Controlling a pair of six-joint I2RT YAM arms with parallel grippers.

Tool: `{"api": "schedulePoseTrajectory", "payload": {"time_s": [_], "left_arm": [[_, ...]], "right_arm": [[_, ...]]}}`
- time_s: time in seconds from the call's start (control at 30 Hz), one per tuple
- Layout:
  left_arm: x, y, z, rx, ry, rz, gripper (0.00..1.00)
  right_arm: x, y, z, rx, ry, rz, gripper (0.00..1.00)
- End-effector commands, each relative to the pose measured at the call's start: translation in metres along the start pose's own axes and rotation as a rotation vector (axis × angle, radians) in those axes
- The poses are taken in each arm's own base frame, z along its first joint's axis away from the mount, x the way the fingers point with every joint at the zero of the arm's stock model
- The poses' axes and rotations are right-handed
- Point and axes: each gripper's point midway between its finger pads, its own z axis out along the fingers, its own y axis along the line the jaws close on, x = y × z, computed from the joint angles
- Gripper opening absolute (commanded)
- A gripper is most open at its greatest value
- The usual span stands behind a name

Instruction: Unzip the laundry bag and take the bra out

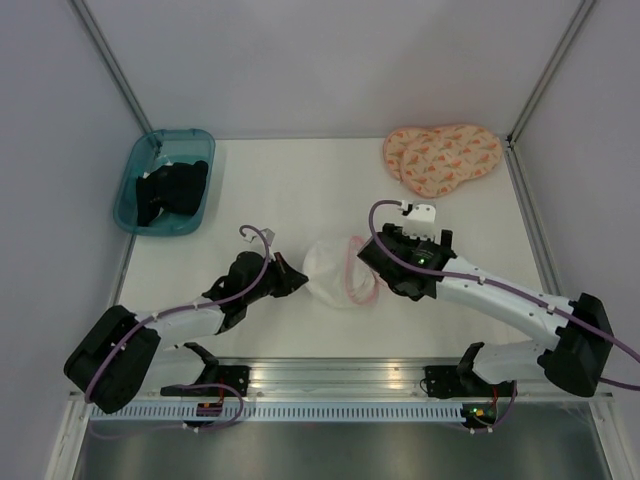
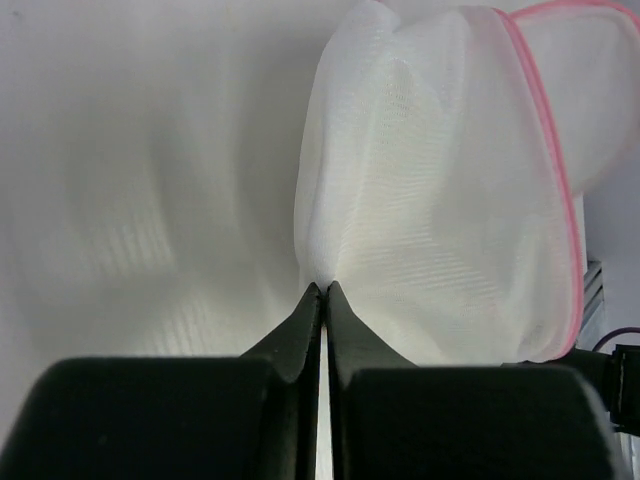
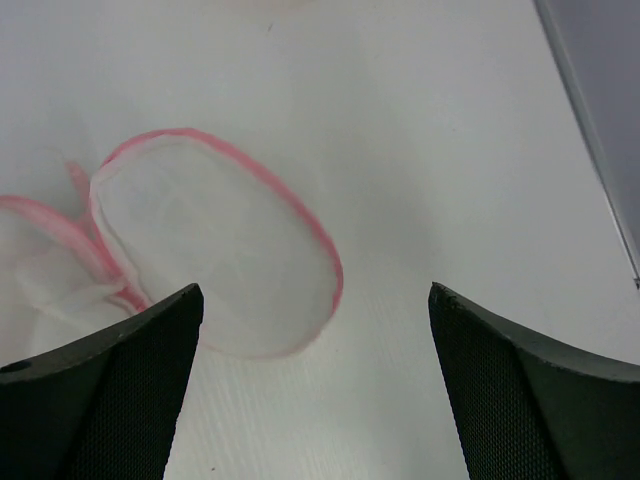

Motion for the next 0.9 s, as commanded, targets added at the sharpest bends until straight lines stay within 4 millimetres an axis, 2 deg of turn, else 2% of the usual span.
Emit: {"api": "schedulePoseTrajectory", "payload": {"time_s": [0.0, 0.07, 0.1, 0.13, 0.2, 0.27, 0.33, 0.4, 0.43, 0.6, 0.73, 0.87], "left_arm": [[-0.004, 0.007, -0.005, -0.025, -0.039, -0.026, 0.02], [-0.002, 0.008, -0.007, -0.025, -0.041, -0.034, 0.02], [-0.001, 0.009, -0.007, -0.025, -0.039, -0.036, 0.02], [-0.002, 0.008, -0.007, -0.024, -0.04, -0.035, 0.02], [-0.001, 0.01, -0.007, -0.033, -0.034, -0.035, 0.02], [0.0, 0.011, -0.006, -0.038, -0.029, -0.035, 0.02], [0.002, 0.013, -0.007, -0.044, -0.026, -0.037, 0.02], [0.002, 0.014, -0.007, -0.047, -0.027, -0.039, 0.02], [0.004, 0.015, -0.007, -0.05, -0.022, -0.041, 0.02], [0.007, 0.019, -0.008, -0.061, -0.018, -0.044, 0.02], [0.008, 0.02, -0.008, -0.063, -0.016, -0.047, 0.02], [0.008, 0.019, -0.008, -0.06, -0.017, -0.051, 0.02]], "right_arm": [[-0.017, -0.041, -0.01, 0.096, -0.073, 0.041, 0.98], [-0.017, -0.02, -0.013, -0.021, -0.044, 0.053, 0.98], [-0.019, 0.0, -0.012, -0.113, -0.058, 0.041, 0.98], [-0.008, 0.025, -0.019, -0.266, 0.0, 0.024, 0.98], [-0.009, 0.055, -0.026, -0.441, -0.024, 0.044, 0.98], [0.0, 0.074, -0.032, -0.543, 0.006, 0.037, 0.98], [0.008, 0.088, -0.032, -0.602, 0.016, 0.014, 0.98], [0.028, 0.098, -0.024, -0.625, 0.054, -0.023, 0.98], [0.028, 0.107, -0.025, -0.665, 0.053, -0.011, 0.98], [0.056, 0.136, -0.022, -0.822, 0.137, 0.022, 0.95], [0.07, 0.147, -0.023, -0.864, 0.189, 0.032, 0.9], [0.064, 0.155, -0.032, -0.921, 0.192, 0.059, 0.83]]}}
